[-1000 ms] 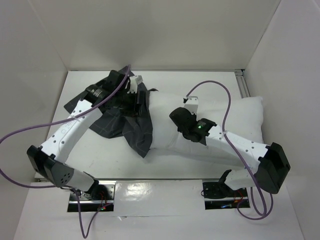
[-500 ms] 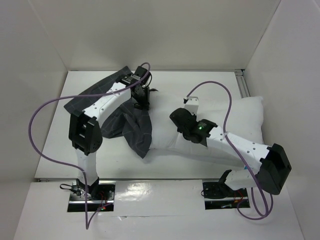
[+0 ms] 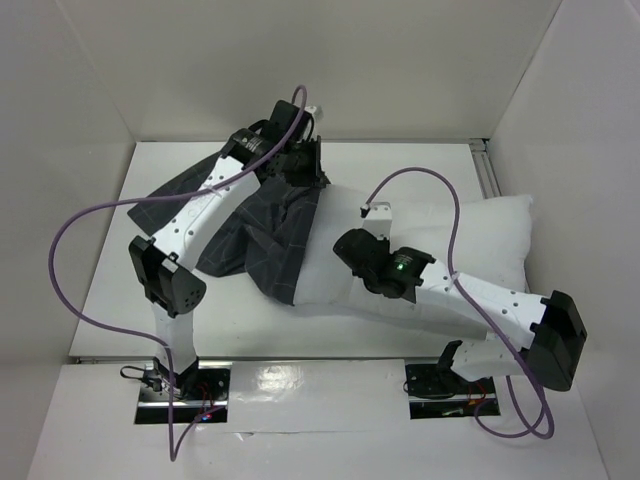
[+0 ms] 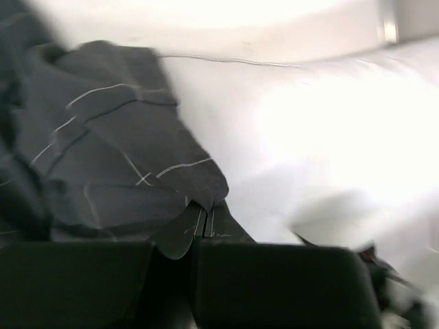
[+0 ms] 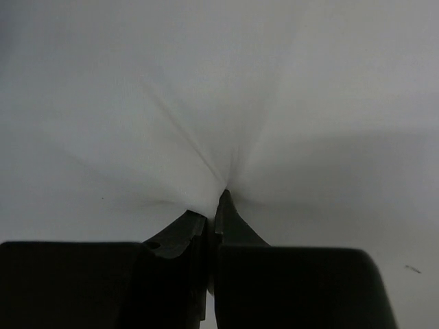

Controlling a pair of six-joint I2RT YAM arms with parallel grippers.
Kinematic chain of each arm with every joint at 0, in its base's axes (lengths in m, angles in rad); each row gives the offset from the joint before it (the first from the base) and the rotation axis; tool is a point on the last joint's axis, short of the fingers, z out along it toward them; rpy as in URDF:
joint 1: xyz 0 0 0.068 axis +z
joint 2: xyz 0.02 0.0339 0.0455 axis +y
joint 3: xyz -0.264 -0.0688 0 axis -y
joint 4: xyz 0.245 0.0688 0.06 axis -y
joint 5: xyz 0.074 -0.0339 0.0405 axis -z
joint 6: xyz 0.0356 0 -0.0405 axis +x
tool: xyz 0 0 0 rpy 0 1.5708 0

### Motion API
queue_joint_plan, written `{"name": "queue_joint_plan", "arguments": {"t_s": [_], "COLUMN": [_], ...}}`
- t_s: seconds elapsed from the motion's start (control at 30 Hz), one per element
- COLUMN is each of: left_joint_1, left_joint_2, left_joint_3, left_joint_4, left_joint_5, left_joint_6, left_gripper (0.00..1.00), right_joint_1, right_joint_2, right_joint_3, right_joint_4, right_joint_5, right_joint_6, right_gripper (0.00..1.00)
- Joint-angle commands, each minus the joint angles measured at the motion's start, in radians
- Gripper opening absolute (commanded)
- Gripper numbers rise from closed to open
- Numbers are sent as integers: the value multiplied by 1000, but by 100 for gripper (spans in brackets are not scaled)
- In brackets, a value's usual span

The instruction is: Put the pillow into the pillowcase

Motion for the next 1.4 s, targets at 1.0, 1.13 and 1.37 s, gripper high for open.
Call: {"name": "queue_joint_plan", "arguments": {"t_s": [1.0,1.13,1.37], "left_joint_1": [-270,-327,-356], "left_joint_2": [-683,-693,-719], "left_joint_3": [-981,-1090,-1248], "left_joint_4": [160,180,326], "left_joint_5": [-469,-447,-430], "left_joint_6": [-406,-487,-573], "left_gripper": [81,87,82], "right_joint_1": [-98,-121,-131], "right_joint_2": [-5,-5,26], "right_joint_3": [47,79,131], "right_joint_4": [62,71,71], "right_joint_5": [-59,-86,-86], "right_joint_6": [-15,-37,-72], "right_gripper": [0,0,0]}}
